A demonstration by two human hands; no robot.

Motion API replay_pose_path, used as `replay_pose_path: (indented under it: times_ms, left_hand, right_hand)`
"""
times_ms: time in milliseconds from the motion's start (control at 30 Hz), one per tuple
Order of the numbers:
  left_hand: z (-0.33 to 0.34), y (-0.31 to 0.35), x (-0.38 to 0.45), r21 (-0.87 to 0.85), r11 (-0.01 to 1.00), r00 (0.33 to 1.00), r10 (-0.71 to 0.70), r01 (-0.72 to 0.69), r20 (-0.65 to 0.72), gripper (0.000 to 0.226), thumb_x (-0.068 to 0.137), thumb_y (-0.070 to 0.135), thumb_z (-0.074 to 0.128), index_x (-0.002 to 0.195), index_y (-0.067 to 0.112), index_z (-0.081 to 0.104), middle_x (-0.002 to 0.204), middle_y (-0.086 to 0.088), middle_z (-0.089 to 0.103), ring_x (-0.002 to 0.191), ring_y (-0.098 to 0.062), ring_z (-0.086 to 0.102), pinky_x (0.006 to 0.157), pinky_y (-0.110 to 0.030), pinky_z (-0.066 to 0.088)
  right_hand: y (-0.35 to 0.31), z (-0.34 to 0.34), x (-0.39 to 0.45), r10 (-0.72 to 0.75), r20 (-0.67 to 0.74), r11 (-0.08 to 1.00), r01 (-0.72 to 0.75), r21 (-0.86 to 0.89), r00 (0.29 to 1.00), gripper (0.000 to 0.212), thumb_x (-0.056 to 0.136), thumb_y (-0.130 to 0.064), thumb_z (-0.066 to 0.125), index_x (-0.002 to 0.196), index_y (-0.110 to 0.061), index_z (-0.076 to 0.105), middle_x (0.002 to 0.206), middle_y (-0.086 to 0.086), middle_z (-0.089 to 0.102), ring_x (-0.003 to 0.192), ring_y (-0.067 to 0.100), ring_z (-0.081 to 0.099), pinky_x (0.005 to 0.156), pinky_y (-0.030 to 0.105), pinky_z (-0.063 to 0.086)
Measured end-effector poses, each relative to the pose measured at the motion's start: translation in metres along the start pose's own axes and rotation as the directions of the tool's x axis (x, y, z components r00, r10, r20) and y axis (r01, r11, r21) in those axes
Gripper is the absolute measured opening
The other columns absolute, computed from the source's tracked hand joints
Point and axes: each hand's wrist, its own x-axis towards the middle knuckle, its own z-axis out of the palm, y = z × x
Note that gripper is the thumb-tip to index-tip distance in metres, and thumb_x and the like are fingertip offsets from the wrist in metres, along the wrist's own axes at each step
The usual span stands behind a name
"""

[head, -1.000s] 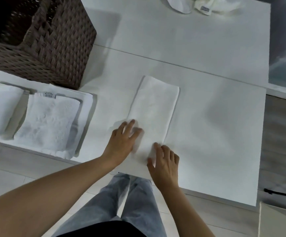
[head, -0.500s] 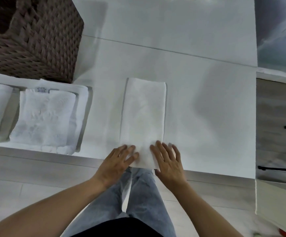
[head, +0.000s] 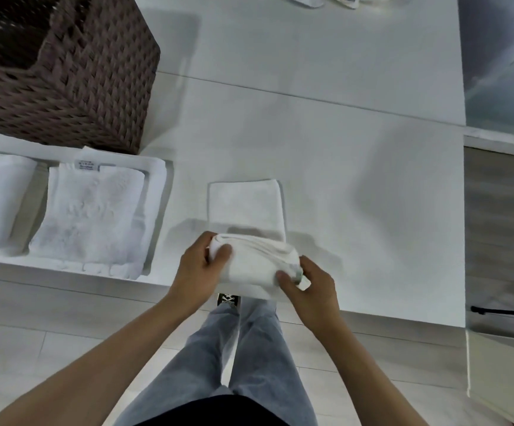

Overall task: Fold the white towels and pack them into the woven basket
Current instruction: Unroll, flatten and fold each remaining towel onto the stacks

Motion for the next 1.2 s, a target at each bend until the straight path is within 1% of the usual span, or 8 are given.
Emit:
replay_pose_path:
  times_ms: [167,300,467,600,733,867,1067,1200]
  left_hand:
    - [-0.009,0.011,0.021,-0.129,0.989,0.994,-0.079,0.069,-0.078,0.023,0.1,0.043,0.056,0.096,0.021,0.058,0.093,-0.017,0.066,0.086,-0.038,0.063,0.07,-0.044,0.051]
    - [-0.012,0.009,0.039,-0.275,0.934,0.97,-0.243,0.227,-0.023,0.026,0.095,0.039,0.064,0.118,0.029,0.055,0.098,0.005,0.069,0.087,-0.012,0.064,0.07,-0.022,0.046]
    - [-0.01,-0.023,0.047,-0.041,0.973,0.972,-0.226,0.229,0.066,0.052,0.093,0.025,0.068,0.137,0.035,0.042,0.108,0.003,0.07,0.097,-0.016,0.067,0.074,-0.026,0.051]
    - [-0.006,-0.03,0.049,0.027,0.977,0.976,-0.211,0.213,-0.059,0.047,0.092,0.03,0.069,0.133,0.034,0.047,0.105,0.008,0.066,0.091,-0.008,0.064,0.07,-0.024,0.049]
    - [0.002,-0.035,0.046,0.092,0.966,0.957,-0.223,0.243,-0.186,0.046,0.088,0.034,0.073,0.129,0.026,0.052,0.113,0.004,0.053,0.091,-0.011,0.06,0.083,-0.032,0.05]
    - [0.001,-0.036,0.043,0.08,0.949,0.947,-0.291,0.303,-0.139,0.041,0.088,0.035,0.072,0.122,0.026,0.053,0.118,0.0,0.055,0.094,-0.015,0.062,0.088,-0.037,0.054]
    - [-0.001,-0.028,0.035,0.031,0.906,0.907,-0.422,0.422,-0.017,0.047,0.088,0.035,0.071,0.129,0.018,0.054,0.121,-0.003,0.063,0.109,-0.025,0.062,0.095,-0.039,0.053]
    - [-0.012,-0.021,0.018,-0.124,0.881,0.889,-0.446,0.457,0.103,0.04,0.091,0.022,0.071,0.127,0.008,0.062,0.115,-0.007,0.068,0.099,-0.021,0.065,0.084,-0.032,0.054]
  right_hand:
    - [-0.025,0.004,0.029,0.004,0.025,0.99,-0.008,0.143,1.0,0.031,0.096,-0.045,0.062,0.098,-0.014,0.061,0.092,0.013,0.07,0.087,0.036,0.064,0.078,0.052,0.054]
    - [-0.034,0.017,0.06,0.045,-0.023,0.985,-0.04,0.168,0.999,0.018,0.103,-0.043,0.055,0.102,-0.026,0.061,0.095,0.004,0.071,0.089,0.022,0.067,0.081,0.041,0.056]
    - [-0.027,0.032,0.093,0.084,-0.05,0.994,-0.08,0.078,0.995,0.017,0.104,-0.045,0.051,0.108,-0.032,0.061,0.092,-0.012,0.07,0.085,0.007,0.066,0.079,0.033,0.055]
    - [-0.023,0.041,0.105,0.125,-0.093,0.991,-0.12,0.051,0.988,0.023,0.104,-0.046,0.051,0.11,-0.026,0.061,0.09,-0.011,0.069,0.083,0.009,0.066,0.073,0.031,0.053]
    - [-0.029,0.046,0.104,0.184,-0.196,0.983,-0.186,0.012,0.963,0.024,0.099,-0.046,0.058,0.103,-0.023,0.053,0.084,-0.008,0.066,0.075,0.011,0.064,0.061,0.029,0.044]
    - [-0.027,0.043,0.09,0.191,-0.271,0.966,-0.229,-0.116,0.943,0.038,0.093,-0.053,0.06,0.114,-0.023,0.049,0.108,-0.003,0.056,0.093,0.02,0.058,0.073,0.034,0.046]
    - [-0.027,0.038,0.062,0.377,-0.155,0.926,-0.376,0.033,0.913,0.042,0.097,-0.047,0.061,0.128,-0.019,0.053,0.112,0.0,0.062,0.088,0.011,0.057,0.073,0.029,0.044]
    - [-0.029,0.026,0.052,0.589,0.106,0.715,-0.578,0.393,0.801,0.034,0.096,-0.038,0.068,0.112,-0.008,0.069,0.098,0.007,0.076,0.092,0.028,0.071,0.085,0.042,0.058]
